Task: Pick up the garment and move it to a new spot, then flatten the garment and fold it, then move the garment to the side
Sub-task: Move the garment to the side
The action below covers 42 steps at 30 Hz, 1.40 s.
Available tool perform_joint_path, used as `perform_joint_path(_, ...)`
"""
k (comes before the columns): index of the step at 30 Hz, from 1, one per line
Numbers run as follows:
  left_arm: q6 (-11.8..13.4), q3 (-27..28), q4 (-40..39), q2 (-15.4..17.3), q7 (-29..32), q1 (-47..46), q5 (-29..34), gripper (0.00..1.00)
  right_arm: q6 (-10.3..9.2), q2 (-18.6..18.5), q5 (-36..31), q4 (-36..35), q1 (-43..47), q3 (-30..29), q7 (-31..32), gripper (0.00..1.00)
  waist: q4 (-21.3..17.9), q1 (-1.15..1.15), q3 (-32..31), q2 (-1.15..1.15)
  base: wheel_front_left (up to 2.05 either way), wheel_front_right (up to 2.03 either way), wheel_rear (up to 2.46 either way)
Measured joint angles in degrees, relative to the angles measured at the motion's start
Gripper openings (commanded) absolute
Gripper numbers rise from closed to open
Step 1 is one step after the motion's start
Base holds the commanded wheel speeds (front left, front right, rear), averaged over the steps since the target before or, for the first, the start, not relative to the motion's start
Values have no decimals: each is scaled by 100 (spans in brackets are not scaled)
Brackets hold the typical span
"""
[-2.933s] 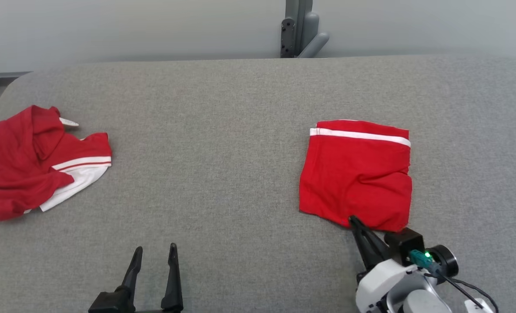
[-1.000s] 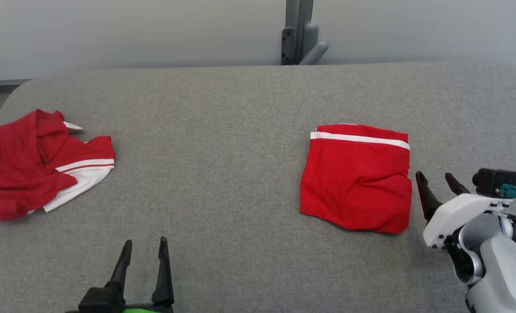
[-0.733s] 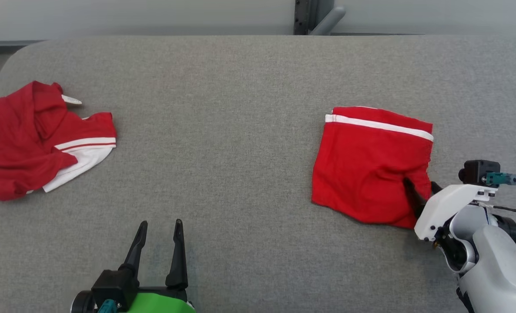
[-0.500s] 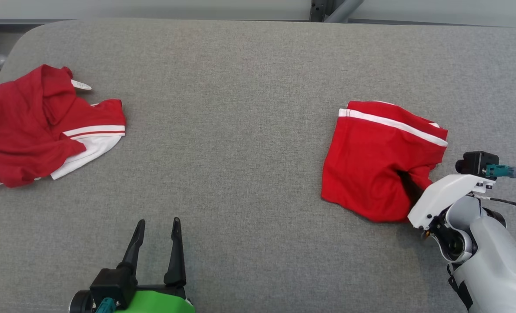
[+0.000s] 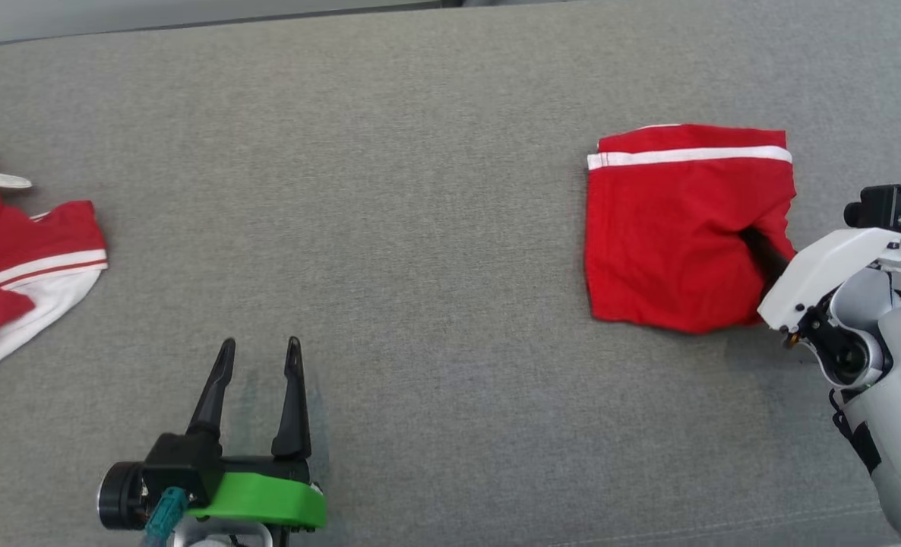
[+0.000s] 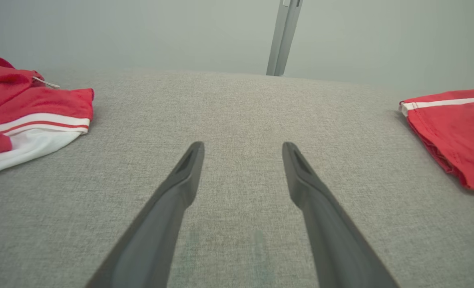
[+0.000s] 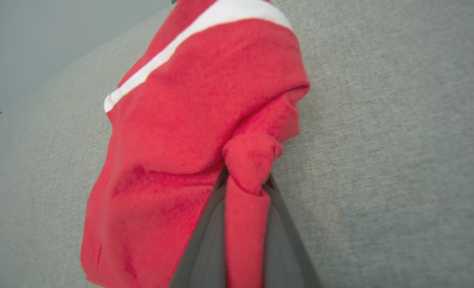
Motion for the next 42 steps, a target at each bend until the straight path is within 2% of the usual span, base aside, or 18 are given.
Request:
perform_joint_path(5, -152, 65, -3, -1, 0, -326, 264, 100, 0, -137, -205, 355, -422, 98, -308, 0, -425, 0, 268, 0, 0, 0, 0)
perform_joint_path(11, -291, 73, 115, 8, 0, -621, 495, 100, 1, -374, -554, 975, -1179, 256, -591, 0, -720, 0, 781, 0, 0, 0, 0)
perform_joint_path(17, -286, 219, 125, 73, 0, -676, 590, 100, 2, -903, -980, 1595, -1969, 421, -682, 0, -817, 0, 1283, 0, 0, 0, 0)
perform_joint_path(20, -277, 283, 43, 93, -10, -671, 609, 100, 2, -1317, -1339, 2053, -2385, 447, -813, 0, -776, 0, 1534, 0, 0, 0, 0)
perform_joint_path(23, -279, 294, -14, 73, -26, -671, 614, 100, 2, -1436, -1604, 2409, -2608, 464, -954, 0, -680, 0, 1637, 0, 0, 0, 0)
perform_joint_path(24, -279, 299, -29, 69, -27, -673, 615, 100, 2, -1450, -1708, 2537, -2682, 460, -1035, 14, -647, 0, 1658, 0, 0, 0, 0)
perform_joint_path(25, -279, 305, -42, 67, -32, -677, 615, 100, 2, -1486, -1820, 2662, -2752, 459, -1133, 40, -615, 0, 1679, 0, 0, 0, 0)
perform_joint_path(26, -277, 316, -53, 63, -33, -679, 614, 100, 2, -1519, -1951, 2769, -2820, 448, -1252, 100, -588, 0, 1695, 0, 0, 0, 0)
perform_joint_path(31, -235, 342, -49, 35, -32, -683, 588, 100, 2, -1688, -2584, 3325, -3074, 280, -1981, 100, -531, 0, 1678, 0, 0, 0, 0)
perform_joint_path(35, -192, 389, -8, 33, -23, -564, 526, 100, 3, -1627, -2977, 3565, -3156, 100, -2605, 100, -547, 1, 1514, 0, 0, 0, 0)
perform_joint_path(36, -186, 394, 44, 21, -5, -378, 420, 100, 3, -1545, -3272, 3460, -3110, -168, -2926, 100, -576, 0, 1212, 0, 0, 0, 0)
perform_joint_path(38, -178, 393, 56, 15, -4, -281, 346, 100, 2, -1429, -3362, 3126, -2928, -308, -2963, 100, -586, 0, 1027, 0, 0, 0, 0)
perform_joint_path(42, -137, 385, 42, 10, -2, -53, 212, 100, 4, -1004, -3420, 1581, -1996, -713, -2983, 100, -595, 0, 609, 0, 0, 0, 0)
